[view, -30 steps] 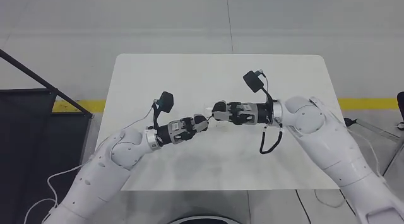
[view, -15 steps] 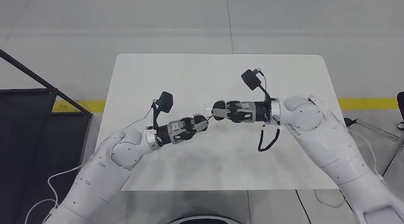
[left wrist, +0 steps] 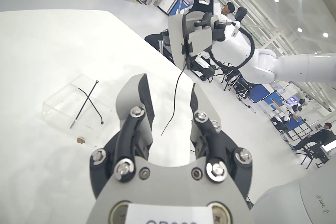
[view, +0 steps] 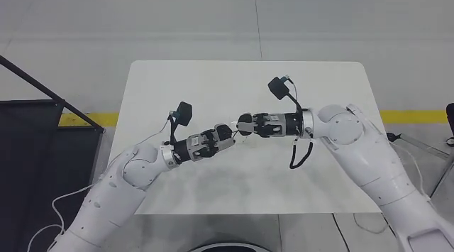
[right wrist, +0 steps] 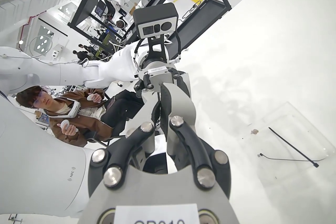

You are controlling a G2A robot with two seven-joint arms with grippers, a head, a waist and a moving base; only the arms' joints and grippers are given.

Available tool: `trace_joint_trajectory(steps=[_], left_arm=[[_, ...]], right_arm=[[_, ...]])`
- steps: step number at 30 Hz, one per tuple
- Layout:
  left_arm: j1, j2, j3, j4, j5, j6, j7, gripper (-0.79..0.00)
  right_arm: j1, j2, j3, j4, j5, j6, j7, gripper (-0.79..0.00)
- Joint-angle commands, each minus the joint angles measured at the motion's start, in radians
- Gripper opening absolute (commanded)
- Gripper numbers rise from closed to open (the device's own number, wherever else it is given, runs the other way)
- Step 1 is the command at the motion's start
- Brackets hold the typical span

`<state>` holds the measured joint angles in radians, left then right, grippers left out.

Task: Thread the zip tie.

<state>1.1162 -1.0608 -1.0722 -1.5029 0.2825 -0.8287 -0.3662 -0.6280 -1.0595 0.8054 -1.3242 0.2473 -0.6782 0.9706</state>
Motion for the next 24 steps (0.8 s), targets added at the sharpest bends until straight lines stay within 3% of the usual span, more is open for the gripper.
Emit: trace_joint_trajectory(steps=[1,6,16,17,19,20,21,24], left_arm=[[0.001,0.000,-0.002,0.000,0.002,-0.004,-0.003,-0.437],[0.004,0.000,-0.004,-0.002,-0.001,-0.024,-0.006,-0.511],[0.002,-0.005,0.001,0.000,0.005,-0.030,-0.006,-0.536],[0.001,-0.005,0.001,0.001,0.006,-0.028,-0.004,-0.591],[0.001,-0.006,0.002,0.001,0.006,-0.025,-0.003,-0.625],[0.000,-0.007,0.003,0.001,0.007,-0.024,-0.004,-0.720],[0.000,-0.007,0.004,0.003,0.008,-0.023,-0.004,-0.763],[-0.002,-0.008,0.005,0.004,0.010,-0.022,-0.005,-0.785]], right_arm=[[0.005,-0.002,-0.003,0.003,0.005,0.007,0.013,-0.785],[0.014,-0.010,-0.011,0.003,0.000,0.019,0.027,-0.785],[0.025,-0.022,-0.021,0.011,-0.010,0.038,0.044,-0.785],[0.026,-0.023,-0.022,0.013,-0.009,0.041,0.046,-0.785],[0.029,-0.026,-0.023,0.016,-0.006,0.047,0.054,-0.785],[0.030,-0.027,-0.023,0.017,-0.006,0.047,0.057,-0.785],[0.031,-0.028,-0.023,0.019,-0.004,0.048,0.058,-0.785],[0.032,-0.030,-0.023,0.023,-0.002,0.047,0.062,-0.785]])
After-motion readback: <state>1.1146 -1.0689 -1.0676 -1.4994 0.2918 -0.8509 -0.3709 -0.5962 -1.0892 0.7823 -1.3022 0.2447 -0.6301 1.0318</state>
